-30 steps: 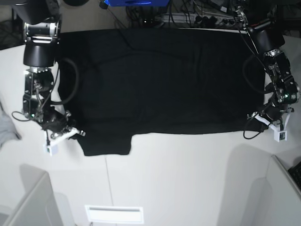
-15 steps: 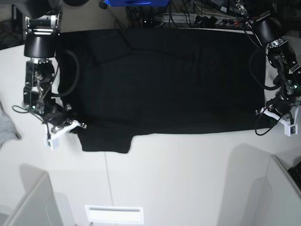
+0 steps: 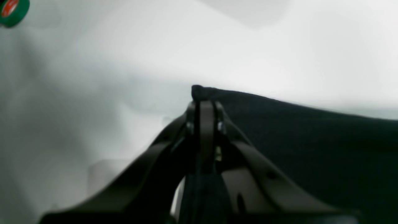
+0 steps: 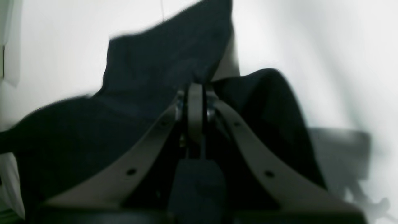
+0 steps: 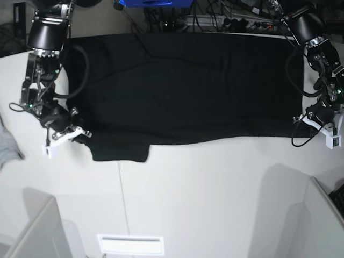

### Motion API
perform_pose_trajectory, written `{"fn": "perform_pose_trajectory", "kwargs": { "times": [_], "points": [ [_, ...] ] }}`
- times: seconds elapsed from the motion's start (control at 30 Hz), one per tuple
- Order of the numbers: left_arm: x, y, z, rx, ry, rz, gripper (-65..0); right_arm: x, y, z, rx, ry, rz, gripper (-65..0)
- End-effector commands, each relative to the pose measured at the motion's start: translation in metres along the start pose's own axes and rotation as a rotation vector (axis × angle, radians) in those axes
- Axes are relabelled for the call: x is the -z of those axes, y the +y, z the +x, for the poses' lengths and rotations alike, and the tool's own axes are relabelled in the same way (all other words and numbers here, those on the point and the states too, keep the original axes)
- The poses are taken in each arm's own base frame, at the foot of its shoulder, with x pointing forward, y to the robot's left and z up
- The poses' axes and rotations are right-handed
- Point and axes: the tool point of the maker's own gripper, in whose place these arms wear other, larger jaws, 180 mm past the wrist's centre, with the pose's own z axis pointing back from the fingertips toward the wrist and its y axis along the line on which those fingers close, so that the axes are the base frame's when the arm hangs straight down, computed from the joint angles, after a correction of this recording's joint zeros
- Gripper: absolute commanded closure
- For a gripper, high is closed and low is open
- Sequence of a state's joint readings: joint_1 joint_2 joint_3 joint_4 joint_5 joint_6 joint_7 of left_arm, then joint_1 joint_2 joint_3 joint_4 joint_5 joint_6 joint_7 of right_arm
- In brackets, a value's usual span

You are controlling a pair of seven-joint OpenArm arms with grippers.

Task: Fold the T-shirt properly
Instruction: 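Fold the hem half up over the collar half with both grippers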

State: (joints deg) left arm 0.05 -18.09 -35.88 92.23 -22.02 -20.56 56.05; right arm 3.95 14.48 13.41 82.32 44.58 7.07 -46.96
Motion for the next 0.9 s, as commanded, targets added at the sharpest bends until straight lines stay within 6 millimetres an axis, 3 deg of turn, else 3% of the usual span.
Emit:
{"fn": "perform_pose_trajectory", "kwargs": {
  "times": [0.0,0.3,0.77,0.87],
  "points": [
    [-0.007,0.003,0.02,0.023,-0.056,0.009,0.0,-0.008,0.006,0.024,-0.028,-0.068,0.017,0.0],
    [-0.022,0.002,0.018,0.063,-0.06,0.023,0.0,-0.025,0.018,0.013,-0.073,-0.077,0.032,0.0],
    [-0.041,-0.001,0.003,0.13,0.008,0.042,0.0,-0.057,0.018,-0.005,-0.037,-0.093,0.05,0.0],
    [-0.042,-0.003,-0.001,0.158,0.035,0.032,0.0,-0.068,0.009,-0.001,0.028,-0.121,0.062,0.0]
  ]
}}
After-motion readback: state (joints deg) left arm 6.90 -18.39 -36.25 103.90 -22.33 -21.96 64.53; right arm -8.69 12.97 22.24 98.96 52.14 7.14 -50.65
